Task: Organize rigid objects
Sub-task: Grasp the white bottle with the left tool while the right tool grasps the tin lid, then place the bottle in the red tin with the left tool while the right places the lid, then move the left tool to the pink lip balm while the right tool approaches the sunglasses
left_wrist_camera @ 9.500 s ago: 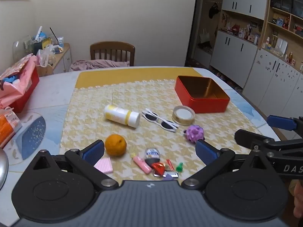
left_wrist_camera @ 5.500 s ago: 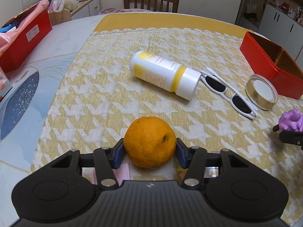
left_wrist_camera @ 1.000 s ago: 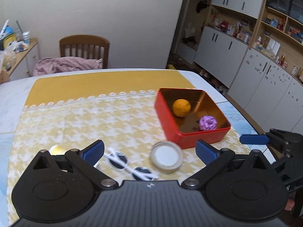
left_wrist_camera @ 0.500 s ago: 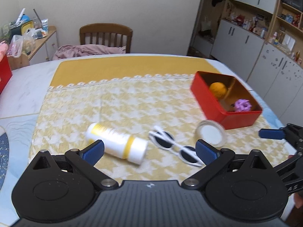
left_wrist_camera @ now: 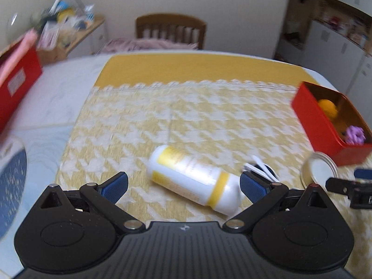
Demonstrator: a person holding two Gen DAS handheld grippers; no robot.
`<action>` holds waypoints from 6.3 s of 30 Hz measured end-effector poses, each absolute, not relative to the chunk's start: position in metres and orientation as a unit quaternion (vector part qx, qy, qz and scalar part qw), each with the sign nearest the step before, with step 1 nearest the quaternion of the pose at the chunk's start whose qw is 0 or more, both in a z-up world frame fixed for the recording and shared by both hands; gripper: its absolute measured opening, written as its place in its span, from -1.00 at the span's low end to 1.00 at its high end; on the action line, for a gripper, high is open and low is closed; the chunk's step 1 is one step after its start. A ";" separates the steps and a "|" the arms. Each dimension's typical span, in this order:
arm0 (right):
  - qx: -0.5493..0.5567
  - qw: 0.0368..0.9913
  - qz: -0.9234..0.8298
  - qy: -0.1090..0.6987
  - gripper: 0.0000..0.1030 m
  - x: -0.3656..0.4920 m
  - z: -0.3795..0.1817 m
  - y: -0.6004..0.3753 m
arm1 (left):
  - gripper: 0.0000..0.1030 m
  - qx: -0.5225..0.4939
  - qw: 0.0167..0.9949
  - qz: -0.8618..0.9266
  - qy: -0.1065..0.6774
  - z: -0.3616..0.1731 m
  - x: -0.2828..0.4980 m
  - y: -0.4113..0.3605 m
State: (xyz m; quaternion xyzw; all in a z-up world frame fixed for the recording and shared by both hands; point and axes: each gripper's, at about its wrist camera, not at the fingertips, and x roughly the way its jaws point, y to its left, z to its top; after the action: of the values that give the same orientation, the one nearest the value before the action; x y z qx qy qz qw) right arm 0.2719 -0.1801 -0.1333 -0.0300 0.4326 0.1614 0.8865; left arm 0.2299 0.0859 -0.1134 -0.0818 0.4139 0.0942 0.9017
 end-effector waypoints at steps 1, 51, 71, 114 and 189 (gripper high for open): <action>-0.026 0.886 0.157 0.436 0.86 0.275 -0.135 -0.179 | 1.00 -0.098 0.897 0.095 0.421 -0.115 0.233 0.090; -0.066 0.863 0.177 0.470 0.46 0.259 -0.137 -0.194 | -0.12 -0.164 0.863 0.106 0.466 -0.135 0.238 0.099; -0.072 0.884 0.198 0.417 0.46 0.269 -0.072 -0.266 | -0.13 -0.160 0.884 0.070 0.434 -0.093 0.221 0.053; -0.150 0.856 0.226 0.441 0.47 0.447 -0.103 -0.282 | -0.14 -0.100 0.867 -0.012 0.487 -0.106 0.399 -0.143; -0.033 0.862 0.356 0.358 1.00 0.233 -0.053 -0.246 | 1.00 -0.064 0.934 -0.002 0.350 -0.038 0.204 -0.012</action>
State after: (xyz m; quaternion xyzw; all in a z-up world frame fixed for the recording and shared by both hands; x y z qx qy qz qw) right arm 0.2331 -0.2459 -0.0535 -0.0332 0.3581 0.3563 0.8624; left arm 0.2035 -0.0122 -0.0382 -0.0638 0.3503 -0.0022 0.9345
